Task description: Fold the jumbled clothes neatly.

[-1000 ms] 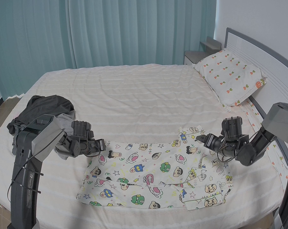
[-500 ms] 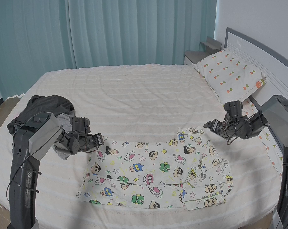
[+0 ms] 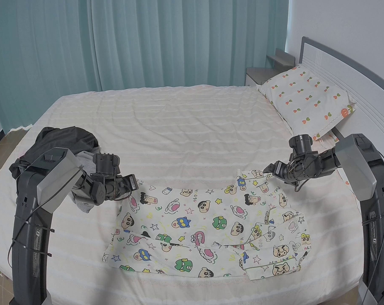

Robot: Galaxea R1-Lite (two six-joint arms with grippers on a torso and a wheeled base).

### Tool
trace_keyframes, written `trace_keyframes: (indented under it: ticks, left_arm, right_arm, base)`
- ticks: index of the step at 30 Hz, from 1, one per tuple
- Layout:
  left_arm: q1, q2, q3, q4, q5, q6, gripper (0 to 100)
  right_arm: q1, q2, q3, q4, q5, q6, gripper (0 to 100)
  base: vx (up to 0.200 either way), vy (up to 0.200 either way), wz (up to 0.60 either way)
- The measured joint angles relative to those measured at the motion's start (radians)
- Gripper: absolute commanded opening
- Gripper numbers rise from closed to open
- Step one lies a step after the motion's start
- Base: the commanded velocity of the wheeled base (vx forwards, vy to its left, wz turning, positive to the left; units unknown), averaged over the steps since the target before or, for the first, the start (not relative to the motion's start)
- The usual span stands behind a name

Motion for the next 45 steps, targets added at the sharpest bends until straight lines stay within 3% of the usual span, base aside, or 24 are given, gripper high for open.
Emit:
trace_keyframes:
  ticks: [14,15,24,37,45]
  left_arm:
    - [-0.004,-0.011,0.000,0.003,0.010,0.000,0]
    - [-0.005,-0.011,0.000,0.003,0.010,0.000,0]
    - [-0.007,-0.014,0.000,0.029,0.010,0.000,0]
    - [-0.009,-0.060,0.003,0.099,0.051,0.000,0]
    - [-0.008,-0.088,0.043,0.104,0.054,0.001,0]
  right_arm:
    - [0.015,0.107,-0.172,0.125,0.012,-0.021,100]
    - [0.017,0.111,-0.182,0.136,0.015,-0.021,0]
    - [0.026,0.148,-0.266,0.210,0.043,-0.003,0]
    - [0.010,0.161,-0.279,0.222,0.045,0.179,0]
    - [0.008,0.114,-0.279,0.222,0.057,0.230,0]
  base:
    - [0.000,0.000,0.00]
    - [0.000,0.000,0.00]
    - [0.000,0.000,0.00]
    - [0.000,0.000,0.00]
    - [0.000,0.000,0.00]
